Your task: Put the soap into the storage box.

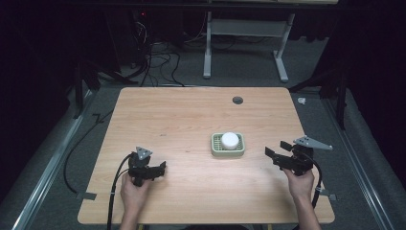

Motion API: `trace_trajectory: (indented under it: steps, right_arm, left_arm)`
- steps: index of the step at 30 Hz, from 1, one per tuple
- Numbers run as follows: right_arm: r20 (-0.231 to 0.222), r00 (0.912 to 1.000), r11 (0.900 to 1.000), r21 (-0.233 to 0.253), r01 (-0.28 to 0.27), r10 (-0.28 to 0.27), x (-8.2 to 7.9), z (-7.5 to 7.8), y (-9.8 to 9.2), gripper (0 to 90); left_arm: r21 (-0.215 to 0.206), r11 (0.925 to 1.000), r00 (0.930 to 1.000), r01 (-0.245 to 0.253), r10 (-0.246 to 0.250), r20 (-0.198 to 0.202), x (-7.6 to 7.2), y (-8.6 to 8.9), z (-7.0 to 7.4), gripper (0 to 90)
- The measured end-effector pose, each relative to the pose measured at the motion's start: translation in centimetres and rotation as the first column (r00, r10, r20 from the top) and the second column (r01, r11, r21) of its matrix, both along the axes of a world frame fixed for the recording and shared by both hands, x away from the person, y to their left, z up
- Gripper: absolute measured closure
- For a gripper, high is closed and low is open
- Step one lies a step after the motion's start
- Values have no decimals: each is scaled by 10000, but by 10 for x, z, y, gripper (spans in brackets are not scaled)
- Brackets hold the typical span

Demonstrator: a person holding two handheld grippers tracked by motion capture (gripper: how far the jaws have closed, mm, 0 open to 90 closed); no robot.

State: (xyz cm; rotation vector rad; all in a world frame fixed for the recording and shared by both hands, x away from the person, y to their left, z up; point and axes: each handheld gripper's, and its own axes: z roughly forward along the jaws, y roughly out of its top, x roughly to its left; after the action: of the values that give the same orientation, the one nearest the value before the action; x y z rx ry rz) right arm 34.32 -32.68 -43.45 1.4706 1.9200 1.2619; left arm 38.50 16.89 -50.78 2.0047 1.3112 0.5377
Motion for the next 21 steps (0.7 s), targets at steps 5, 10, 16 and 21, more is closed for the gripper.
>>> trace_trajectory:
  steps: [5, 10, 16, 21]
  right_arm:
    - [-72, 10000, 10000, 51, -9, 9, -2, -3, 1, 249]
    - [-32, 10000, 9999, 146, 49, -48, -4, -6, -1, 249]
    - [-97, 9999, 9997, 221, 71, -69, -5, -11, -1, 249]
    - [-205, 9998, 9996, 255, 77, -72, -6, -14, 0, 250]
  left_arm:
    - [-1, 10000, 10000, -1, 1, 0, 0, 0, 0, 150]
    - [-1, 10000, 10000, 0, 0, 1, 0, 0, 0, 150]
    - [-2, 10000, 10000, -1, 1, 0, 0, 0, 0, 150]
    - [-1, 10000, 10000, -1, 1, 0, 0, 0, 0, 150]
